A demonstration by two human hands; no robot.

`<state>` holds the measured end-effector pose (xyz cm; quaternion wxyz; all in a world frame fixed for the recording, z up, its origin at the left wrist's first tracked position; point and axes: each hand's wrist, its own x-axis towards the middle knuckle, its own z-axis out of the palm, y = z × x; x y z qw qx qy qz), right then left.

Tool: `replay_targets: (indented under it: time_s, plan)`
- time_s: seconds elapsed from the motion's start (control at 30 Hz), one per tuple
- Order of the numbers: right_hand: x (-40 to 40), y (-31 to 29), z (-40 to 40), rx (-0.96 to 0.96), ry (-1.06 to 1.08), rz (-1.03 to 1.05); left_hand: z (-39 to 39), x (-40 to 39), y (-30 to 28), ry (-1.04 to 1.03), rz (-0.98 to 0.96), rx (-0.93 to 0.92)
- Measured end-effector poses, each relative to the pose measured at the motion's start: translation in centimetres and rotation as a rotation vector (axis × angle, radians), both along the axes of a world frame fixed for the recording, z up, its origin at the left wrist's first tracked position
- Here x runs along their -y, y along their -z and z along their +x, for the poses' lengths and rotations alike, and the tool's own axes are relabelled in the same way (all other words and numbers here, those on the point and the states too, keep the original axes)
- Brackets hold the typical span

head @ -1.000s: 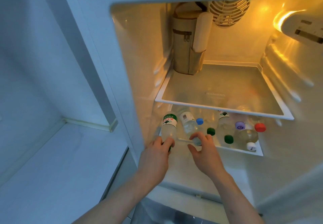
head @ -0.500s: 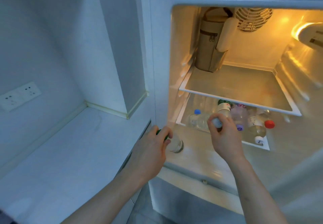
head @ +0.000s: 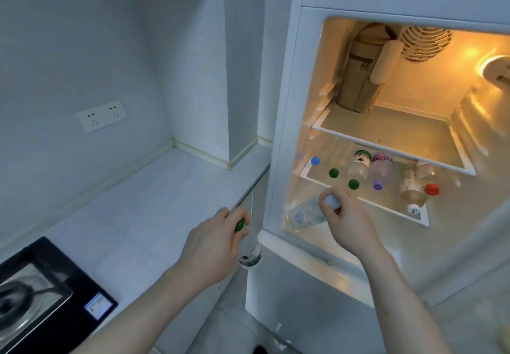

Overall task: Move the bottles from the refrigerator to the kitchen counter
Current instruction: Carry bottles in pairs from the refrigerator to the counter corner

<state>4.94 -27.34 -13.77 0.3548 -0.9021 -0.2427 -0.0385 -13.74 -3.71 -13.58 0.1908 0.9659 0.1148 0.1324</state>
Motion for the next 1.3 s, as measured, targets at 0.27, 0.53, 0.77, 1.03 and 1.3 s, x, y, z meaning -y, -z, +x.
replay_targets:
  time_s: [0.27, 0.53, 0.77, 1.03, 1.3]
  plan:
    - [-5.2, -1.5, -4.0, -0.072, -0.381, -0.161, -5.8, -2.2, 0.5, -0.142, -0.046, -0.035]
    - [-15.1, -1.1, -7.3, -0.173, -0.798, -0.236, -12.3, -5.4, 1.4, -0.465, -0.114, -0.06]
    - [-23.9, 0.0, -9.5, -0.168, -1.072, -0.316, -17.9, -7.8, 2.6, -0.807, -0.164, -0.112]
    - [-31.8, 0.8, -15.9, -0.097, -1.353, -0.405, -26.5, -6.3, 3.4, -1.148, -0.256, -0.06]
    - [-36.7, -0.7, -31.3, -0.008, -1.703, -0.394, -39.3, -1.2, 2.5, -1.481, -0.239, 0.034]
